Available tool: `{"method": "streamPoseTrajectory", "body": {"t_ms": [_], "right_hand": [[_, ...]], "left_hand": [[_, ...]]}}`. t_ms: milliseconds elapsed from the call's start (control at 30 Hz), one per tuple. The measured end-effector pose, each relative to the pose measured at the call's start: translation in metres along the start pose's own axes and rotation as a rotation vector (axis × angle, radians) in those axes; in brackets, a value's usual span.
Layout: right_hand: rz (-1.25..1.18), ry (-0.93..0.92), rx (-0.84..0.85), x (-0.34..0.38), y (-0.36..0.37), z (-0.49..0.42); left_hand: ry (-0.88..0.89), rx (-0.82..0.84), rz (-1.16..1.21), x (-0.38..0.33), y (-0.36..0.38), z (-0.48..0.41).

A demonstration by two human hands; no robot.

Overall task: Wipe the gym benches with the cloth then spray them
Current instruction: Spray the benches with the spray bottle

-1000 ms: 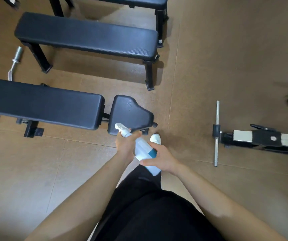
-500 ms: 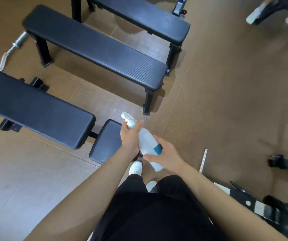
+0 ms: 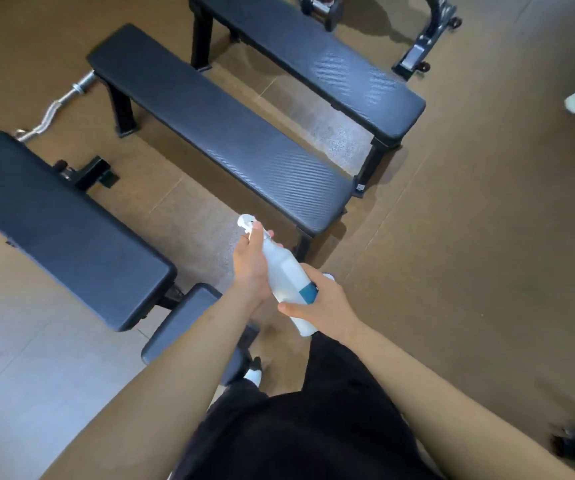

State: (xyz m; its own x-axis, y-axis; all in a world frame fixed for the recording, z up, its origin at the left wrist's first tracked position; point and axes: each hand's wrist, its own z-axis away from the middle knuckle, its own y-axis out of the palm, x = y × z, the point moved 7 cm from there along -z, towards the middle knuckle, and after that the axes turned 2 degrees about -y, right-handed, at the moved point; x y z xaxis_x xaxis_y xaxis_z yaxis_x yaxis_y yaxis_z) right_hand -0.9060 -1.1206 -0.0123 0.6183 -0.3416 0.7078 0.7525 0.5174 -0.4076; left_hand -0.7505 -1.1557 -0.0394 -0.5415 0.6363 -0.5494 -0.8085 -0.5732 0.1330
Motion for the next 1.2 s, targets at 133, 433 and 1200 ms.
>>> {"method": "streamPoseTrajectory", "body": {"t_ms": [133, 433, 1200], "right_hand": [[-0.041, 0.025, 0.109, -0.015, -0.056, -0.054], [-0.044, -0.038, 0.141, -0.010, -0.146, -0.129], [-0.262, 0.017, 0.148, 0.069, -0.120, -0.237]], "left_hand": [[-0.105, -0.008, 0.148, -0.004, 0.060, -0.021], [-0.136, -0.039, 0.295, -0.038, 0.158, -0.066], [0.136, -0.010, -0.107, -0.144, 0.142, -0.160]]}}
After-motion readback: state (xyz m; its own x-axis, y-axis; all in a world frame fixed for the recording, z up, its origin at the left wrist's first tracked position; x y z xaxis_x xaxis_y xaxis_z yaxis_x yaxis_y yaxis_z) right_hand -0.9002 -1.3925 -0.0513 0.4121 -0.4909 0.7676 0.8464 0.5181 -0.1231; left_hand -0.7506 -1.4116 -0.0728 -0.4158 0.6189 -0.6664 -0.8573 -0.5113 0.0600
